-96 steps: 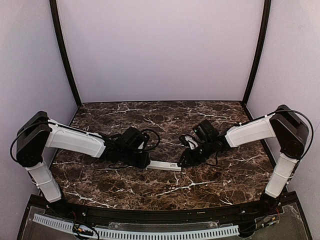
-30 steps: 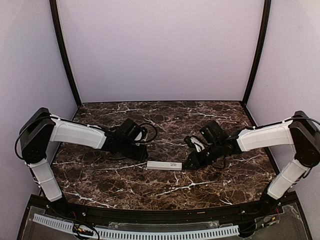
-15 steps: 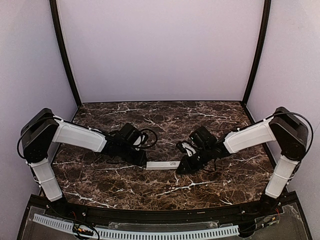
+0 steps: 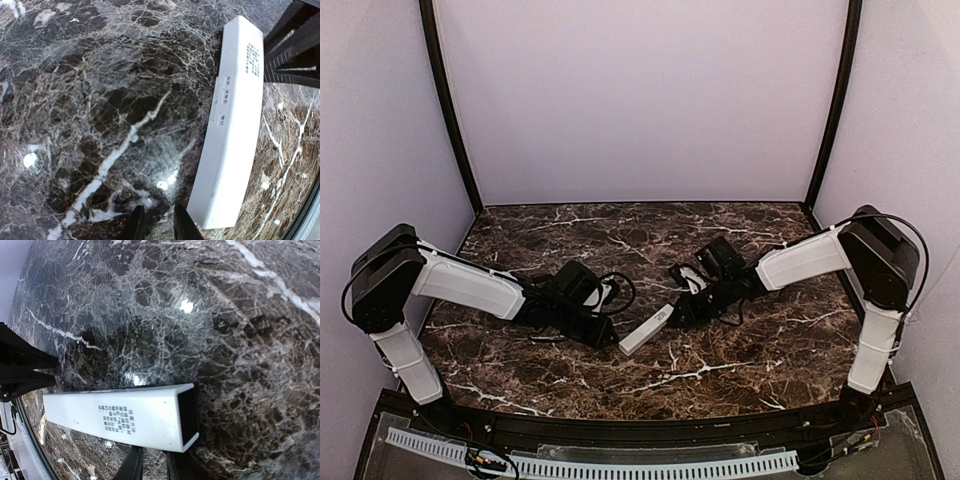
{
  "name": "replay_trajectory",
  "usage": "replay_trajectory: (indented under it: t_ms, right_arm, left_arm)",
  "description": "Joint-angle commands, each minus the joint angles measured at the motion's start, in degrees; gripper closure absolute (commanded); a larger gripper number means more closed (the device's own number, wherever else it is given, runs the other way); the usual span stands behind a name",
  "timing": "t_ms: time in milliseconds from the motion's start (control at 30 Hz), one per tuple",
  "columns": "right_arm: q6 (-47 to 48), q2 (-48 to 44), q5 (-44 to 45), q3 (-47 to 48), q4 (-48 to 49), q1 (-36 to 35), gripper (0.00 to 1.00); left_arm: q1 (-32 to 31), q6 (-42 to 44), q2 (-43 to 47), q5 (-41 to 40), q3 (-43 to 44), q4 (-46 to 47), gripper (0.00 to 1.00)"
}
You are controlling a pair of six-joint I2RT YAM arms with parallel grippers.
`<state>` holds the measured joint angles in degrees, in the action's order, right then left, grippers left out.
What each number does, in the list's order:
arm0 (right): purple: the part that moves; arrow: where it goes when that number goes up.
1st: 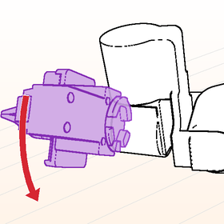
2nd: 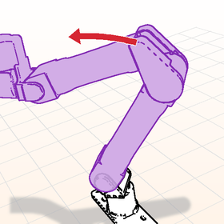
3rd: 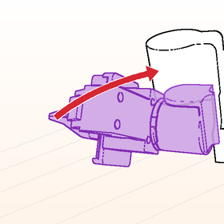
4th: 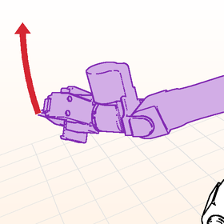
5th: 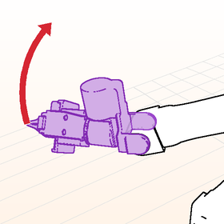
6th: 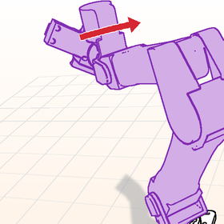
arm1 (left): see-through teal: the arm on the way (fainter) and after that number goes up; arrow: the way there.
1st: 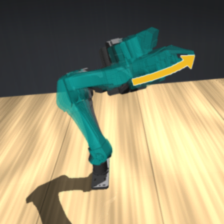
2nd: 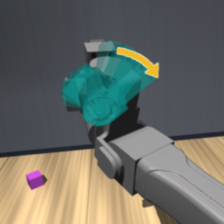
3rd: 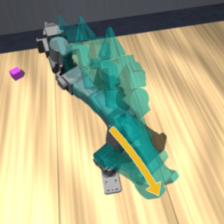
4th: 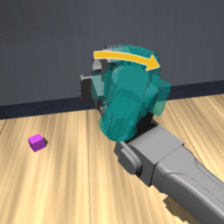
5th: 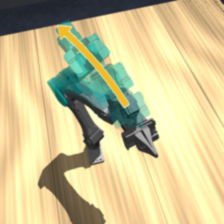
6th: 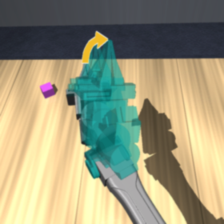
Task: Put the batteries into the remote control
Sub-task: Adjust the remote control at the center of the board, then pick up the remote control from the center of the board.
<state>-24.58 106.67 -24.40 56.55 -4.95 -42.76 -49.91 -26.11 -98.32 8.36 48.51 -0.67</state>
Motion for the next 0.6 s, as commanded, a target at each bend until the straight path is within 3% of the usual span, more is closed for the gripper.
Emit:
replay_trajectory:
  t_ms: [0,100,167,333,567]
  right_arm:
    - [2.62,1.96,0.41,2.74,-1.2,1.21,0.84]
    - [3.06,2.22,0.02,3.9,-1.18,1.58,0.82]
    - [3.3,1.54,-0.56,4.18,-1.2,2.04,0.81]
    - [3.57,-4.62,-0.54,1.78,-1.17,3.14,0.74]
    - [4.4,-17.91,3.92,-2.26,-0.81,4.44,0.42]
  left_arm:
    - [-0.47,-0.26,2.83,0.21,-1.19,0.44,0.79]
    - [-0.51,-0.53,6.3,-3.99,-2.41,0.15,0.76]
    - [-0.46,-0.14,8.84,-6.21,-2.93,0.15,0.67]
    - [-1.07,1.75,11.42,-3.96,-2.76,0.41,0.52]
    - [-6.5,4.08,5.2,-5.78,4.2,-3.36,0.41]
